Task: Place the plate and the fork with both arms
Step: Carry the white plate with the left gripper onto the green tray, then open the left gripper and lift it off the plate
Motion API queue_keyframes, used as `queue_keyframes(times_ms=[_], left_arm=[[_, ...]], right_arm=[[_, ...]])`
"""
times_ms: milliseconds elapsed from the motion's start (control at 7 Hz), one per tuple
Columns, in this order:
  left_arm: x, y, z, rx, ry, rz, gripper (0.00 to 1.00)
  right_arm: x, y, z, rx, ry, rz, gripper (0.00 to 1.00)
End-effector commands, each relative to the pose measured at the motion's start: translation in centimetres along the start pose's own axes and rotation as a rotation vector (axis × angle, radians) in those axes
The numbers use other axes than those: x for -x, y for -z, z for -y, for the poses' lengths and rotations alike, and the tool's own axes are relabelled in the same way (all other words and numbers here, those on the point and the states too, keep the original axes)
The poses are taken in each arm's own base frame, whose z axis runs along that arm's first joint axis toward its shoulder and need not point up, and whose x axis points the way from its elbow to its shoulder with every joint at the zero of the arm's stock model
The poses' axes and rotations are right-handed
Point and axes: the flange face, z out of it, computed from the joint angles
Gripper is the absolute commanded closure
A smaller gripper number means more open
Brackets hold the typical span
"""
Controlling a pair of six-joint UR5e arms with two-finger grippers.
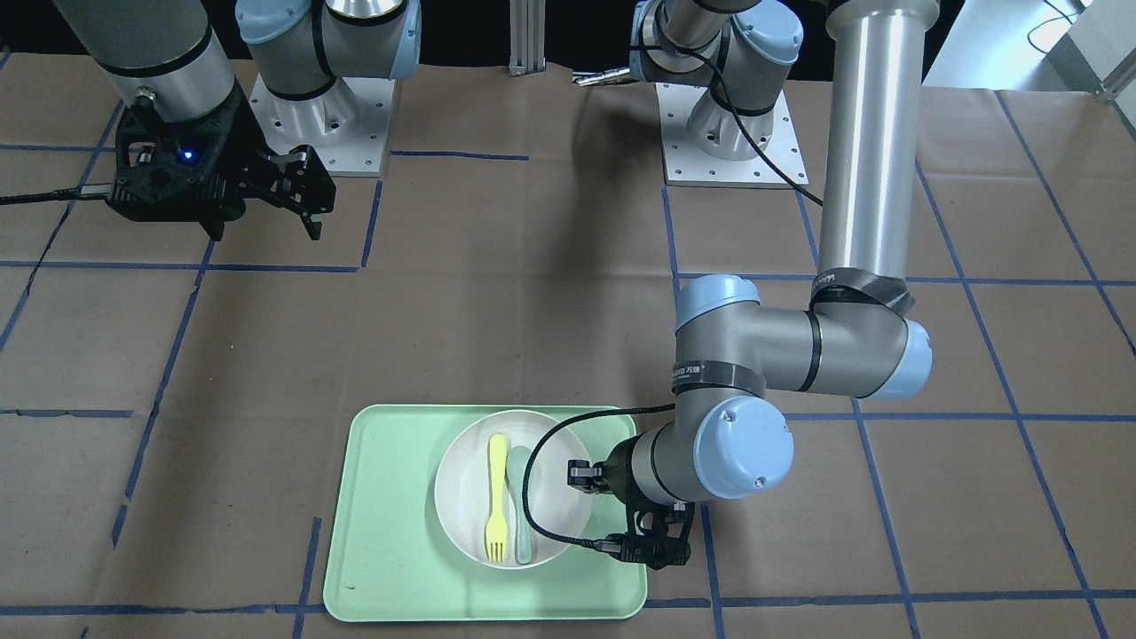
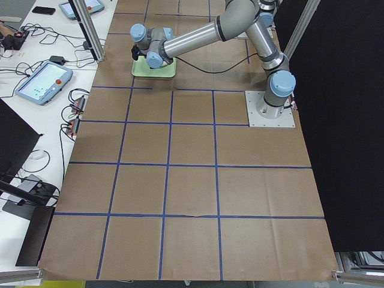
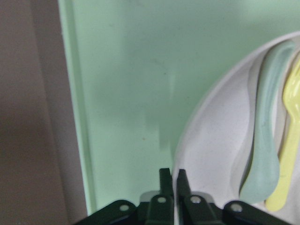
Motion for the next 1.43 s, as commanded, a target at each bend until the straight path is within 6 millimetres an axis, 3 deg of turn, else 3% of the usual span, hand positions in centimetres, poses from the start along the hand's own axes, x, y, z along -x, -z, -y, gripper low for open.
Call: queue_keyframes(times_ms=[0, 143, 429, 714, 857, 1000, 1143, 1286], left_arm=[[-0.6, -0.7, 1.2, 0.002, 0.014, -0.028, 0.99], [-0.8, -0.7, 1.1, 0.002, 0.013, -0.028, 0.96], [-0.8, -0.3, 1.1, -0.004, 0.011, -0.022, 0.66], [-1.6, 2.3, -0.3, -0.002, 0.016, -0.017, 0.31], [-2.7, 7.1, -3.2, -0.001, 0.02, 0.031, 0.27], [-2.3, 11.5, -6.5, 0.001, 0.02, 0.195, 0.22], [-3.1, 14.9, -10.8, 0.01, 0.022, 0.218, 0.15], [-3.5, 18.4, -16.4, 0.001, 0.017, 0.22, 0.04]], right_arm=[[0.0, 0.0, 0.0, -0.001, 0.0, 0.0, 0.0], [0.1, 0.0, 0.0, -0.001, 0.001, 0.0, 0.0], [0.0, 0.1, 0.0, -0.003, 0.0, 0.0, 0.0], [0.0, 0.1, 0.0, -0.003, 0.0, 0.0, 0.0], [0.0, 0.1, 0.0, -0.003, 0.0, 0.0, 0.0], [0.0, 0.1, 0.0, -0.003, 0.0, 0.0, 0.0], [0.0, 0.1, 0.0, -0.003, 0.0, 0.0, 0.0], [0.0, 0.1, 0.1, -0.003, 0.0, 0.0, 0.0]])
